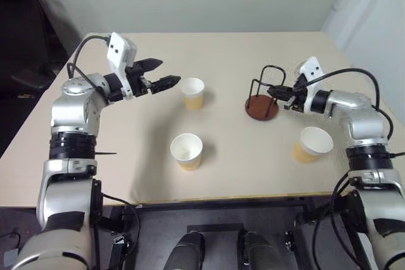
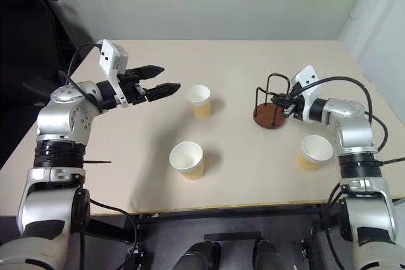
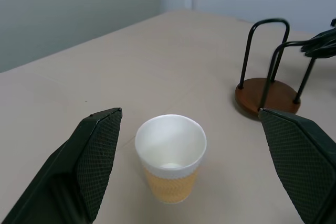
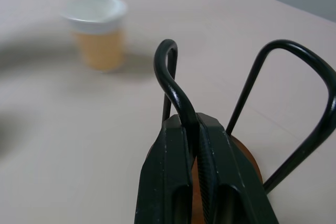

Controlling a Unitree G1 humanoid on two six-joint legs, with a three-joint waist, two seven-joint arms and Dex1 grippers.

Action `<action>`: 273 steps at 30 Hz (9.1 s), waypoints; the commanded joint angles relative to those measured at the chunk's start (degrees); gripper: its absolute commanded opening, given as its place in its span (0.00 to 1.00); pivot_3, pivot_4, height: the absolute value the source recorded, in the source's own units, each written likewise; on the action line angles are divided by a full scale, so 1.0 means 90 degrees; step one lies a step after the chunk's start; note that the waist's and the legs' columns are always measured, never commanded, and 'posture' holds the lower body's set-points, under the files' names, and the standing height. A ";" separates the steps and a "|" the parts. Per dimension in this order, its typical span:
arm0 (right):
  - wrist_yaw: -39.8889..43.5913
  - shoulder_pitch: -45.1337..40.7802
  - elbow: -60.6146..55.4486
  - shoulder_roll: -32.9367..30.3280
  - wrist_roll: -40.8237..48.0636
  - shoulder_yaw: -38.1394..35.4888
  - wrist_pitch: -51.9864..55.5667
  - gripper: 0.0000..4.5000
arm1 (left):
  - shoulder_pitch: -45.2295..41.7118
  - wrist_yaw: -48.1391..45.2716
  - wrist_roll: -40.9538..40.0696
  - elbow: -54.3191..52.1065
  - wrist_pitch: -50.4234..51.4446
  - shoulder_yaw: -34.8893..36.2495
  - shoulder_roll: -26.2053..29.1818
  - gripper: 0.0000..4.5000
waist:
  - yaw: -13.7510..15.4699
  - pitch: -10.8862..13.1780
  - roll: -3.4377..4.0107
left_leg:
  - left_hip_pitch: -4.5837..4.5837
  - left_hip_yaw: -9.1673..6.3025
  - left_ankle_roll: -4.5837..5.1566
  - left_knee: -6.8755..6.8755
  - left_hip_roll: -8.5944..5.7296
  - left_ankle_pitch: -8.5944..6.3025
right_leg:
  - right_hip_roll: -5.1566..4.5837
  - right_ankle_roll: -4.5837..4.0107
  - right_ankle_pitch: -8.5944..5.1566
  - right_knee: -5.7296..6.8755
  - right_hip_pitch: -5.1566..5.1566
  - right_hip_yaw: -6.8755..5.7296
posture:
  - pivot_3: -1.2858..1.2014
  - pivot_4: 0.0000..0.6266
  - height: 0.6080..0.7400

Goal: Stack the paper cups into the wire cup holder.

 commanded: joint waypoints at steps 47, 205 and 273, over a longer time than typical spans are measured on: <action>0.0343 0.0168 -0.0696 0.0153 0.0267 0.0806 0.0135 0.02 | -0.0370 -0.0234 0.0165 0.0046 -0.0146 0.0068 0.0172 1.00 | -0.0008 -0.0001 -0.0003 | 0.0002 -0.0001 0.0007 0.0004 0.0000 0.0027 | 0.0001 0.0000 0.0001 0.0007 0.0002 0.0002 | 0.52 0.24 1.00; 0.1786 0.0328 -0.3372 -0.3070 0.2291 -0.0171 0.2223 0.55 | -0.2088 -0.3762 0.0841 -0.1057 -0.2423 -0.5566 0.1525 1.00 | 0.0018 -0.0004 -0.0009 | -0.0032 -0.0002 0.0039 0.0033 0.0000 -0.0011 | 0.0000 0.0043 -0.0055 0.0008 -0.0008 0.0006 | 0.52 0.24 1.00; 0.1796 0.0367 -0.2539 -0.3548 0.2149 -0.0418 0.1868 0.56 | -0.5650 -0.3761 0.2362 0.4752 -0.2743 -0.3491 -0.1999 0.01 | 0.0106 0.0001 -0.0015 | -0.0074 0.0101 0.0144 0.0136 -0.0026 -0.0122 | -0.0057 0.0202 -0.0099 -0.0001 -0.0002 0.0039 | 0.52 0.24 1.00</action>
